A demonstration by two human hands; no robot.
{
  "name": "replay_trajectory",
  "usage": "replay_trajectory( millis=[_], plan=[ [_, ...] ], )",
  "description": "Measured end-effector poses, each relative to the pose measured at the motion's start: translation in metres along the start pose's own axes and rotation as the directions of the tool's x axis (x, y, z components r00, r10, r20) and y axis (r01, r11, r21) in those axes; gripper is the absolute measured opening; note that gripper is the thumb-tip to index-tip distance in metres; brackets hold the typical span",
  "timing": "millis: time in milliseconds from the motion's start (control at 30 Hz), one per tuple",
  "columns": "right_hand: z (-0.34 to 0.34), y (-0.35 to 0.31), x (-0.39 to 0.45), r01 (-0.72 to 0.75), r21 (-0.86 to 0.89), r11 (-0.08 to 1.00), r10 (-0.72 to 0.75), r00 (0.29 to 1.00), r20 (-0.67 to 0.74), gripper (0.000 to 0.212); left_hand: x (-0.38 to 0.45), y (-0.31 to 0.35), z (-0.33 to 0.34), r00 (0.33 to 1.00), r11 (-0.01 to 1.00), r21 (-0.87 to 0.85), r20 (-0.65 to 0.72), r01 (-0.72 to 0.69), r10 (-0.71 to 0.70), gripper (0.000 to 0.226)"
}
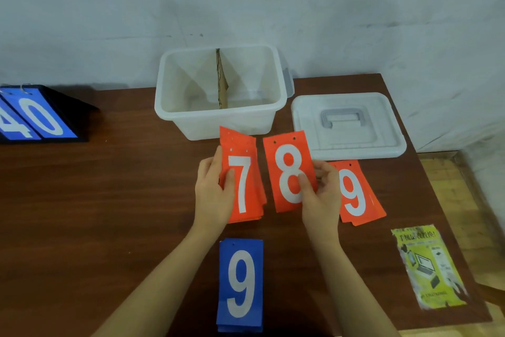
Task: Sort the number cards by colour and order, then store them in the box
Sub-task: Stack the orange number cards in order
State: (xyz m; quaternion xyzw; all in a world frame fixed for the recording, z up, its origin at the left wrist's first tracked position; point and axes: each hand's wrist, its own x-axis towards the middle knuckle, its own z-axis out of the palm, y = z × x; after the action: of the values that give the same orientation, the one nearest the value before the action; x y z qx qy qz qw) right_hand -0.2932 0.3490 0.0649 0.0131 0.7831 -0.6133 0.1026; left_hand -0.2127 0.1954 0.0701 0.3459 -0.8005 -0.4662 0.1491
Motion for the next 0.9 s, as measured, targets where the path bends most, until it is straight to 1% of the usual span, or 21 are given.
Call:
replay_trajectory(
  millis=[67, 100, 200, 300, 367, 433, 467, 500, 567, 600, 667, 700, 767, 900],
  plan=[
    [0.004, -0.014, -0.004, 0.004, 0.095, 0.995, -0.007, 1.0, 0.029, 0.035, 0.001, 0.015, 0.002, 1.0, 0.995, -0.099, 0.0, -0.029, 0.029, 0.052],
    [0.006, -0.019, -0.006, 0.007, 0.112, 0.994, -0.012, 0.999, 0.041, 0.034, 0.0, 0.023, 0.003, 0.999, 0.988, -0.151, 0.0, -0.038, 0.038, 0.049],
    [0.012, -0.024, -0.01, 0.029, 0.07, 0.997, -0.033, 0.998, 0.049, 0.03, -0.004, 0.04, 0.009, 0.998, 0.97, -0.236, 0.018, -0.053, 0.059, 0.043],
    [0.015, -0.023, -0.012, -0.001, 0.018, 1.0, -0.001, 0.997, 0.071, 0.03, -0.008, 0.043, 0.017, 0.997, 0.973, -0.224, 0.046, -0.056, 0.068, 0.04],
    [0.01, -0.014, -0.007, 0.05, -0.056, 0.997, -0.046, 0.997, 0.07, 0.026, -0.007, 0.045, 0.02, 0.997, 0.979, -0.201, 0.049, -0.044, 0.055, 0.043],
    [-0.006, 0.005, 0.009, 0.103, -0.256, 0.961, -0.109, 0.994, -0.008, 0.023, -0.004, 0.047, 0.021, 0.999, 0.977, -0.212, 0.032, -0.02, 0.027, 0.049],
    [-0.018, 0.018, 0.019, 0.065, -0.375, 0.925, -0.097, 0.993, -0.067, 0.026, -0.002, 0.049, 0.02, 1.0, 0.973, -0.23, 0.022, -0.013, 0.018, 0.052],
    [-0.033, 0.031, 0.029, -0.031, -0.471, 0.882, -0.041, 0.989, -0.142, 0.031, -0.001, 0.05, 0.02, 1.0, 0.969, -0.248, 0.014, -0.014, 0.018, 0.054],
    [-0.06, 0.053, 0.043, -0.257, -0.569, 0.781, 0.111, 0.954, -0.278, 0.045, 0.001, 0.049, 0.019, 1.0, 0.964, -0.267, 0.011, -0.012, 0.016, 0.056],
    [-0.07, 0.063, 0.047, -0.319, -0.61, 0.725, 0.151, 0.938, -0.312, 0.052, 0.001, 0.047, 0.02, 1.0, 0.962, -0.275, 0.014, -0.007, 0.012, 0.058],
    [-0.08, 0.076, 0.049, -0.346, -0.69, 0.636, 0.159, 0.933, -0.321, 0.062, 0.0, 0.043, 0.022, 1.0, 0.96, -0.281, 0.025, 0.013, -0.006, 0.061],
    [-0.081, 0.079, 0.048, -0.345, -0.703, 0.623, 0.157, 0.934, -0.319, 0.065, -0.001, 0.04, 0.023, 0.999, 0.961, -0.275, 0.031, 0.025, -0.017, 0.061],
    [-0.08, 0.08, 0.046, -0.371, -0.672, 0.641, 0.182, 0.924, -0.336, 0.067, -0.003, 0.036, 0.027, 0.999, 0.965, -0.258, 0.034, 0.042, -0.034, 0.06],
    [-0.07, 0.075, 0.038, -0.442, -0.6, 0.667, 0.287, 0.895, -0.34, 0.07, -0.004, 0.032, 0.033, 0.998, 0.973, -0.227, 0.041, 0.048, -0.039, 0.056]
  ],
)
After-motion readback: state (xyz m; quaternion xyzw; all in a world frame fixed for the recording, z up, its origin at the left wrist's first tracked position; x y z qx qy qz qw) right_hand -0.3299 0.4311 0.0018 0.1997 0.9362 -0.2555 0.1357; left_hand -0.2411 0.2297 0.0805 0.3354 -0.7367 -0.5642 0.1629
